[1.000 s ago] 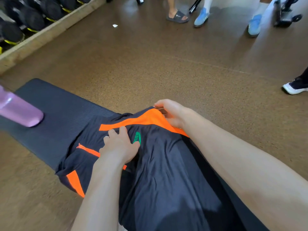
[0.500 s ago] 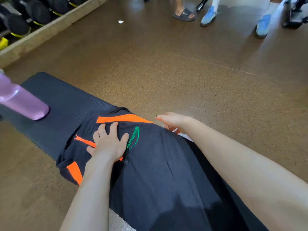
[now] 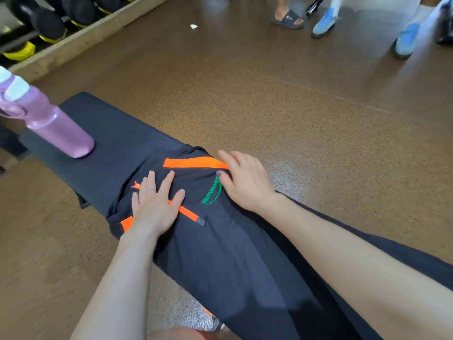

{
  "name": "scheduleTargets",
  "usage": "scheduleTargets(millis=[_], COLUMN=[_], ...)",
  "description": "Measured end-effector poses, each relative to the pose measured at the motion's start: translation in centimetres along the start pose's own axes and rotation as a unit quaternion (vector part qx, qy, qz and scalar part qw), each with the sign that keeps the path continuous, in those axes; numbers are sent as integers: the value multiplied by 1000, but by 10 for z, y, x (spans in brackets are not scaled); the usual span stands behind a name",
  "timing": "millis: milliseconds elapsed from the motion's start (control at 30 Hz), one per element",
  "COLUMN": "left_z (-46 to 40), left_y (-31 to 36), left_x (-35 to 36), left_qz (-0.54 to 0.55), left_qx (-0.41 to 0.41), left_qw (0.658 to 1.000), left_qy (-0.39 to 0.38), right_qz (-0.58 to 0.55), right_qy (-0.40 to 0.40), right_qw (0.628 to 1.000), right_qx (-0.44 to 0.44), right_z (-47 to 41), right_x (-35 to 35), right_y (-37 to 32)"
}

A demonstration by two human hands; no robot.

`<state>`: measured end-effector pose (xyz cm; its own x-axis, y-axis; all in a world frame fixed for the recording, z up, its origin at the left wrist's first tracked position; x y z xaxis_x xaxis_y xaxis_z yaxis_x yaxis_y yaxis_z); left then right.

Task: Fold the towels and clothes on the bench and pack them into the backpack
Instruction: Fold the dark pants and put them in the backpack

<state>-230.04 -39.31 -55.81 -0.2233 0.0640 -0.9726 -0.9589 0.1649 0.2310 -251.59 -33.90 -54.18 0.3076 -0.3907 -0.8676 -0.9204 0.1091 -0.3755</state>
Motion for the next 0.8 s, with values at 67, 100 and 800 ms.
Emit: scheduleTargets(millis=[67,100,800], left_z=[-2,-2,105], left_y=[-5,-7,-134], left_x=[1,-2,21], left_qz=[23,45,495], left_qx=[23,32,-342], left_qw=[999,998,796], left_qy=[24,35,-65], right_qz=[46,70,137], right_qy=[-38,-66,-136], right_qw=[996,993,979], right_qx=[-65,-65,-70], right_z=[24,35,252], right_x=[7,11,-32], right_y=[-19,-19,-114])
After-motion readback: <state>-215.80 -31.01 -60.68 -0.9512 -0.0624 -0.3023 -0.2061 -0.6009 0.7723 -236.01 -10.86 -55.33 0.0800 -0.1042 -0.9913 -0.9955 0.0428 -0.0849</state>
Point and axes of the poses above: each hand's wrist, its own z-axis away from the middle knuckle, its own x-axis out of the palm, y = z × x, the point moved 10 cm from there along -z, towards the middle knuckle, and after that the axes turned 15 degrees about y, right-handed, at the moved point
